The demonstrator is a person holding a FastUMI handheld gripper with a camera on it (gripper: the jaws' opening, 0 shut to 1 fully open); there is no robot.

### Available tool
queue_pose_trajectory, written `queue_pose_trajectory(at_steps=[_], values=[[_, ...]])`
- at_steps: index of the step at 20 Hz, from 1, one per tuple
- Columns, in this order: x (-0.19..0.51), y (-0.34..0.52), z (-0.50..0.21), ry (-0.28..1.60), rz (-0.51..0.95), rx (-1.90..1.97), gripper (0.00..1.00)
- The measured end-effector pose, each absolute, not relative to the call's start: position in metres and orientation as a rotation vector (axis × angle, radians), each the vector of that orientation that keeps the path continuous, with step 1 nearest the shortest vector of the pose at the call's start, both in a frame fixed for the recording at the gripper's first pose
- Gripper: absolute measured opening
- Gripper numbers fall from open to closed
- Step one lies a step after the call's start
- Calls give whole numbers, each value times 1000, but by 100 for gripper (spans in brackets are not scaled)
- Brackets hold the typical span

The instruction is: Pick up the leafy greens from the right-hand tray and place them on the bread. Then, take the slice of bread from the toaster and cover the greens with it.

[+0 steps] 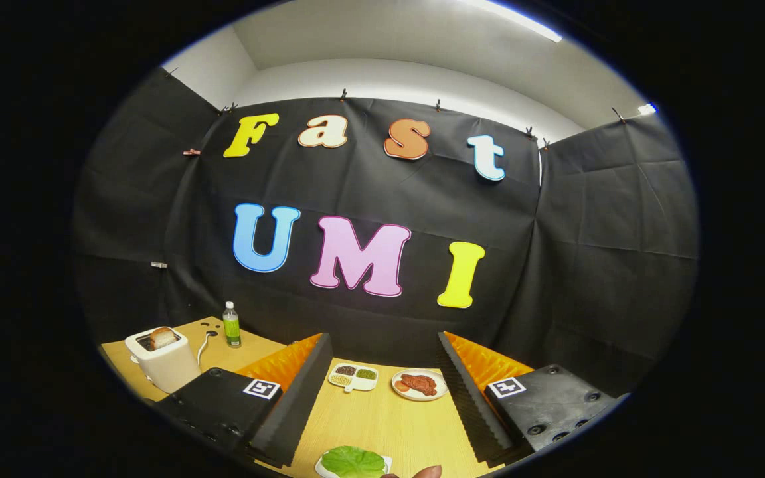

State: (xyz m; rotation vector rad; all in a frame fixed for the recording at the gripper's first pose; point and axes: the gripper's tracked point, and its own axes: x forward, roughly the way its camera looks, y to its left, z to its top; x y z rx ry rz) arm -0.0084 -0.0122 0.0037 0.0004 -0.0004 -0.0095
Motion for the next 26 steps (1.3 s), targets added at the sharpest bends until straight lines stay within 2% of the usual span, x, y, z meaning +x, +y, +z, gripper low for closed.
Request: queue_pose_trajectory(at_steps=[15, 21, 26], values=[[-15, -3, 5, 7, 39, 0, 97], [-13, 1, -42, 162, 131, 19, 98], [-25, 15, -132, 412, 260, -70, 98]])
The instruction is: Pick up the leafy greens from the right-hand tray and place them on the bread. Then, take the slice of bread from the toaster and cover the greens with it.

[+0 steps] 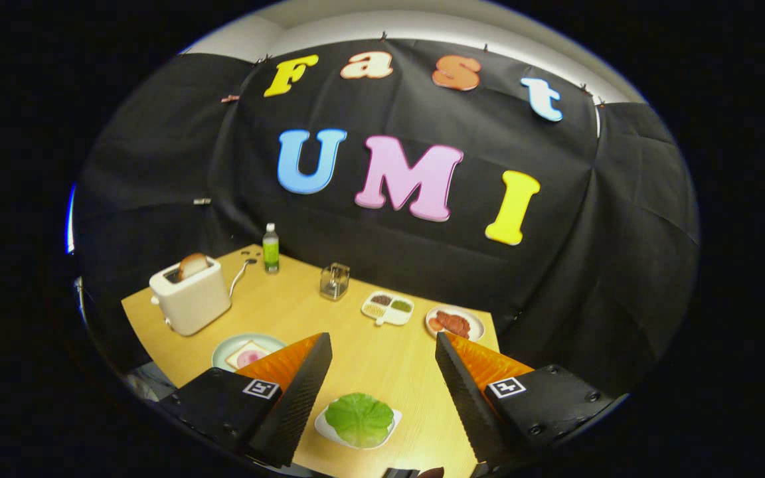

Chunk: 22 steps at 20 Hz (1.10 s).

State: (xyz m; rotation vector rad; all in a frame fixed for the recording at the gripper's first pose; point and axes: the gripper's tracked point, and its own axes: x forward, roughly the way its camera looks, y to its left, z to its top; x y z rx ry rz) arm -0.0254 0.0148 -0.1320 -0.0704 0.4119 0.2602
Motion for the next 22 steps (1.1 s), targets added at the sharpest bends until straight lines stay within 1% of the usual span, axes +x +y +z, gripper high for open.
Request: queue_pose_trajectory(at_steps=[4, 5, 6, 7, 8, 10, 11, 12, 14, 16, 22], values=[[-44, 23, -212, 609, 323, -63, 95], [-47, 27, -229, 652, 339, -55, 92], [-49, 30, -247, 696, 350, -49, 86], [-51, 33, -266, 739, 358, -44, 84], [-53, 34, -282, 783, 361, -43, 79], [-56, 32, -317, 867, 366, -52, 74], [-59, 32, -334, 909, 370, -53, 74], [-61, 32, -350, 948, 369, -49, 73], [-60, 33, -374, 1002, 364, -28, 61], [-56, 34, -393, 1033, 358, -22, 60], [-55, 27, -425, 1109, 368, -71, 59]])
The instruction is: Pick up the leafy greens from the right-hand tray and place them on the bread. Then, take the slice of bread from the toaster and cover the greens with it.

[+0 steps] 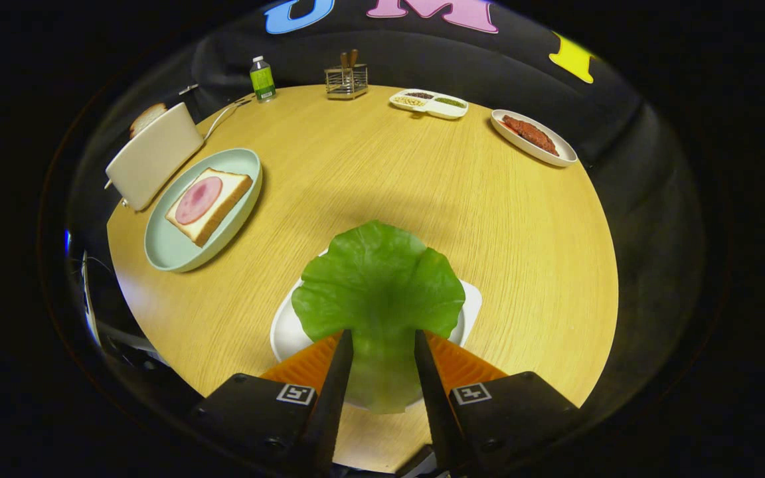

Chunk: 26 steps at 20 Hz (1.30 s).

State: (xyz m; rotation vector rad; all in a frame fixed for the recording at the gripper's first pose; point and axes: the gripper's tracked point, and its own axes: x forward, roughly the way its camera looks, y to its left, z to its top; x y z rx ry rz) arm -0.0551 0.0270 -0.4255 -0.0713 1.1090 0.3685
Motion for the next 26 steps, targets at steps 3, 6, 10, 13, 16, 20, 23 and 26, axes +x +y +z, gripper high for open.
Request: queue_pose_trajectory(at_steps=[3, 6, 10, 13, 16, 20, 23, 26], values=[[-56, 31, -427, 1114, 386, -48, 59], [-57, 36, -429, 1106, 412, -57, 28], [-54, 37, -423, 1068, 411, -56, 7], [-47, 38, -397, 993, 402, -58, 6], [-45, 48, -364, 938, 431, -45, 6], [-42, 70, -318, 876, 476, -11, 6], [-37, 99, -287, 844, 528, 23, 6], [-32, 135, -265, 825, 587, 43, 6]])
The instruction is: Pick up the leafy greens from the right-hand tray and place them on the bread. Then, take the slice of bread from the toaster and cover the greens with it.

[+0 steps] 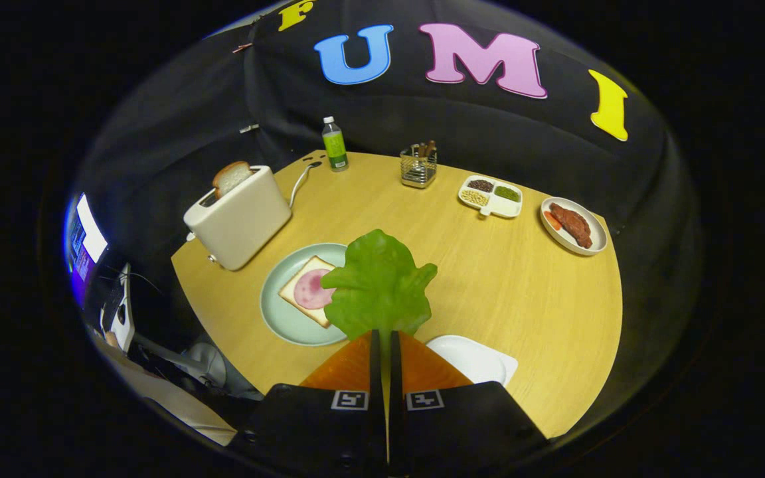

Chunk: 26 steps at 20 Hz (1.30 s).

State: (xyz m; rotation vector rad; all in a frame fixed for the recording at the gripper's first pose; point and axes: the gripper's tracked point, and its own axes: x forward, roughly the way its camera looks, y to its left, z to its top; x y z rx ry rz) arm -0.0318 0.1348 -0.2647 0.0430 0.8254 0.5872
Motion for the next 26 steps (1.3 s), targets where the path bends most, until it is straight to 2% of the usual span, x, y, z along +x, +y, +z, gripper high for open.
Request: queue_pose_trajectory(at_steps=[7, 14, 15, 18, 19, 20, 26], values=[[-23, 217, -252, 824, 700, 11, 6], [-6, 256, -279, 866, 689, -31, 8], [-3, 259, -286, 870, 671, -32, 12], [0, 268, -283, 842, 667, -7, 74], [1, 271, -277, 818, 672, 4, 81], [2, 272, -270, 792, 672, 12, 84], [7, 252, -212, 635, 618, 86, 82]])
